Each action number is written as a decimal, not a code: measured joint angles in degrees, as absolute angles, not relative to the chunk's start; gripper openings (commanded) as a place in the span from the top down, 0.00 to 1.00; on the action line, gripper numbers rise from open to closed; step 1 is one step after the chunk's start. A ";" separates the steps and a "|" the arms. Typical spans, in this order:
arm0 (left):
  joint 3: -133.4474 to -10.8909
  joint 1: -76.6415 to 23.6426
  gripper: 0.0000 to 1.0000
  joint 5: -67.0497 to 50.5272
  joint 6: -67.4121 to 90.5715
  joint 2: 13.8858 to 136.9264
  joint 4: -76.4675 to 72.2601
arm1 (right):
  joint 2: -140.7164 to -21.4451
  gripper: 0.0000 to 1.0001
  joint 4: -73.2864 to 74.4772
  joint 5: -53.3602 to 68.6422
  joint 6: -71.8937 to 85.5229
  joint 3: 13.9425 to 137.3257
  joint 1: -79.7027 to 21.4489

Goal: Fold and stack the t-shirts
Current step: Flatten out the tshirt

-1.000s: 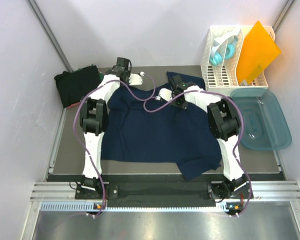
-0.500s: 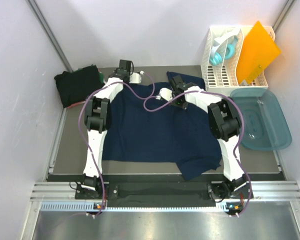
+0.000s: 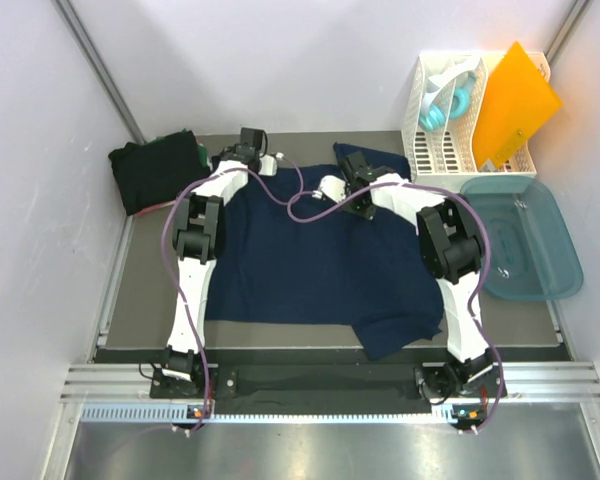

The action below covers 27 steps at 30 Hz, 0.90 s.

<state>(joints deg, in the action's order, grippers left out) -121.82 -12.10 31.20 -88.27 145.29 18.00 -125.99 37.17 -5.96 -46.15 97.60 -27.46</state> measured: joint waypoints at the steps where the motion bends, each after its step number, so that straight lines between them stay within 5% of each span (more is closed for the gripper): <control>1: -121.82 -11.97 1.00 31.46 -88.49 145.38 18.17 | -125.71 0.99 36.80 -5.91 -46.02 97.08 -27.46; 3: -121.84 -11.68 1.00 32.05 -88.73 145.51 18.31 | -125.56 0.98 36.56 -5.91 -45.87 96.77 -27.46; 6: -121.84 -11.27 0.37 32.47 -89.10 145.71 18.39 | -125.25 0.92 36.27 -5.80 -45.80 96.33 -27.46; 7: -121.84 -11.16 0.01 32.75 -89.06 145.82 18.17 | -125.25 0.86 36.25 -5.78 -45.78 96.33 -27.46; 10: -121.84 -10.55 0.01 33.74 -88.68 145.88 16.08 | -125.23 0.77 36.01 -5.93 -45.76 96.33 -27.46; 15: -122.74 -9.78 0.01 34.98 -88.40 146.19 7.77 | -124.95 0.77 35.73 -5.96 -45.76 96.09 -27.33; 18: -125.69 -9.65 0.01 35.46 -86.89 146.91 3.73 | -124.46 0.87 34.87 -5.91 -45.30 95.24 -27.20; 19: -126.30 -9.69 0.01 35.44 -86.04 146.91 2.72 | -124.11 0.99 34.65 -5.80 -44.99 94.80 -27.20; 27: -119.09 -11.40 0.01 23.00 -74.56 135.11 13.50 | -123.07 1.00 30.98 -5.58 -40.69 96.12 -26.39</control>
<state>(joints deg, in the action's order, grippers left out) -119.09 -11.40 23.00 -74.56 135.11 13.50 -123.07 30.98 -5.58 -40.69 96.12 -26.39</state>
